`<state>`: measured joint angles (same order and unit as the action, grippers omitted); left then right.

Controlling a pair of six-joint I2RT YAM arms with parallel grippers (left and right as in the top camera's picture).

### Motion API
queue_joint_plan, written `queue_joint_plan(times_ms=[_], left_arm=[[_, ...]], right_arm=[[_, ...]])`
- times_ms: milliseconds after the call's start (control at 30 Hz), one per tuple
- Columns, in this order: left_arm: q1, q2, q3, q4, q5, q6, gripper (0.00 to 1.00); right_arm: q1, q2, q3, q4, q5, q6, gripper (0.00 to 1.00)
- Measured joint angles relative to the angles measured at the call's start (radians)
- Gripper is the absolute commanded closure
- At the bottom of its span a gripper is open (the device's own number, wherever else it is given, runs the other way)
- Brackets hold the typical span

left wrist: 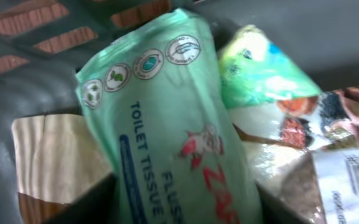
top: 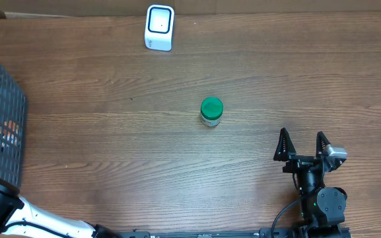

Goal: Scan the item barcode
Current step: 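Reach the left gripper into the basket and grasp the green tissue pack, then carry the green toilet tissue pack toward the scanner with the left gripper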

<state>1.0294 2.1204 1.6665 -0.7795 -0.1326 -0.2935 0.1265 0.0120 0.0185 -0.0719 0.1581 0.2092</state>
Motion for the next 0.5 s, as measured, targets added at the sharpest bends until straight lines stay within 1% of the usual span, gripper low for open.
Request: queue_joint_plan(times_ms=[33,133,167,333,400,500], left_arm=[[0.000,0.001,0.000,-0.001,-0.002,0.005,0.76],[0.000,0.002,0.002,-0.017,-0.011,0.010,0.92],[0.000,0.002,0.007,-0.037,-0.013,0.012,0.96],[0.000,0.017,0.093,-0.193,-0.011,0.016,0.96],[-0.001,0.024,0.158,-0.264,-0.006,0.016,0.96],[-0.005,0.026,0.304,-0.380,0.002,0.016,0.96]], right_arm=[[0.000,0.000,0.000,0.000,0.000,0.000,0.00],[0.000,0.000,0.000,0.001,0.000,0.000,0.00],[0.000,0.000,0.000,0.001,0.000,0.000,0.00],[0.000,0.000,0.000,0.000,0.000,0.000,0.00],[0.000,0.000,0.000,0.000,0.000,0.000,0.00],[0.000,0.000,0.000,0.000,0.000,0.000,0.00]])
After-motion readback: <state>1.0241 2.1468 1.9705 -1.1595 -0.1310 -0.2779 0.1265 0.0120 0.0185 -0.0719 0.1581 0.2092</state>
